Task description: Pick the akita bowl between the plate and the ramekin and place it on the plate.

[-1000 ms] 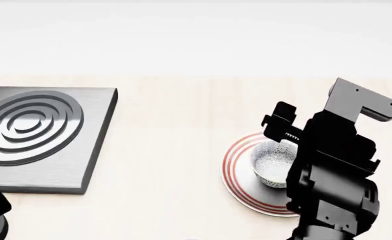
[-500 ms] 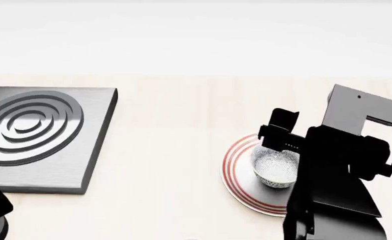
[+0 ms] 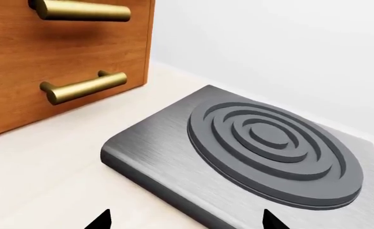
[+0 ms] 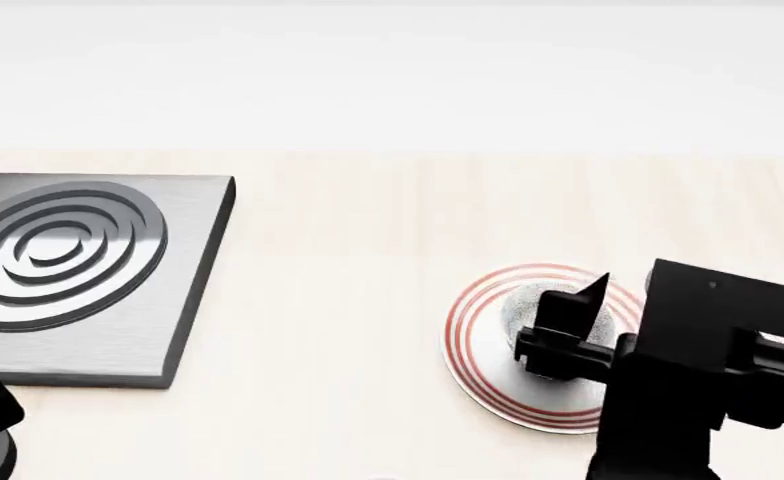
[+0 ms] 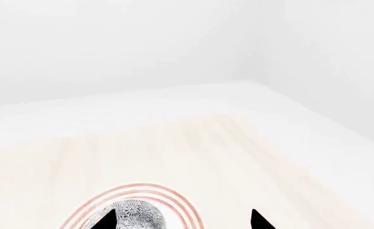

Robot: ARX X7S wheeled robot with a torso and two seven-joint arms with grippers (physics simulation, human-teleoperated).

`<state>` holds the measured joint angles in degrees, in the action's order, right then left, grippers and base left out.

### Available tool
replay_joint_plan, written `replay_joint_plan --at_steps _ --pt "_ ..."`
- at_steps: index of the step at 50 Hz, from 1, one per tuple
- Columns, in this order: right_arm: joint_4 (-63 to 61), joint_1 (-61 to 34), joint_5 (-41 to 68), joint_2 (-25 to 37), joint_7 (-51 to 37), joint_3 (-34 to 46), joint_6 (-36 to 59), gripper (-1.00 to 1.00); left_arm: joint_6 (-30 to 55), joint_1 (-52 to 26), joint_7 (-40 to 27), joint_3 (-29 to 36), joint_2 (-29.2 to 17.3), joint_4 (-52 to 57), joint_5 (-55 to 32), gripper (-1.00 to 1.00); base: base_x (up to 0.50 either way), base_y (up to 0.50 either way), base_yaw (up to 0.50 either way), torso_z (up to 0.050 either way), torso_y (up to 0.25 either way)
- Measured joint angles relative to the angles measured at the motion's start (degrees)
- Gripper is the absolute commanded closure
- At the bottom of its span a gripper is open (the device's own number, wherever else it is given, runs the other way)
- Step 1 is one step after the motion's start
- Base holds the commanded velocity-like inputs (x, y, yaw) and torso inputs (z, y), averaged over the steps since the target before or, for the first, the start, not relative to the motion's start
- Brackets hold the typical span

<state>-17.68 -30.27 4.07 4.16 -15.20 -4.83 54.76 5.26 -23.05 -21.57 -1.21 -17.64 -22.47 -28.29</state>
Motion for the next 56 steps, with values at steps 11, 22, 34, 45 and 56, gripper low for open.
replay_joint_plan --at_steps 11,22,34,45,56 --pt "-6.90 7.60 -1.39 1.17 -2.38 1.76 -1.89 -1.00 -0.08 0.23 -0.13 0.13 -0.09 0.36 -0.03 -1.00 0.00 0.00 0.00 0.000 0.000" --pt "-12.76 15.28 -2.45 1.83 -4.78 1.94 -4.56 -1.00 -0.60 0.40 -0.12 0.27 -0.10 0.16 0.13 -1.00 0.00 0.00 0.00 0.000 0.000" --pt "-16.88 20.18 -4.23 3.10 -7.17 2.81 -6.29 -1.00 -0.99 0.52 -0.02 0.44 -0.18 0.21 0.17 -1.00 0.00 0.00 0.00 0.000 0.000" --pt "-20.96 22.86 -4.76 4.04 -8.73 1.27 -6.47 -1.00 -0.98 0.64 0.21 0.47 -0.30 0.73 -0.25 -1.00 0.00 0.00 0.00 0.000 0.000" --pt "-26.25 24.20 -4.34 4.75 -9.34 -0.98 -3.84 -1.00 -0.29 1.04 0.50 0.42 -0.59 2.25 -1.18 -1.00 0.00 0.00 0.00 0.000 0.000"
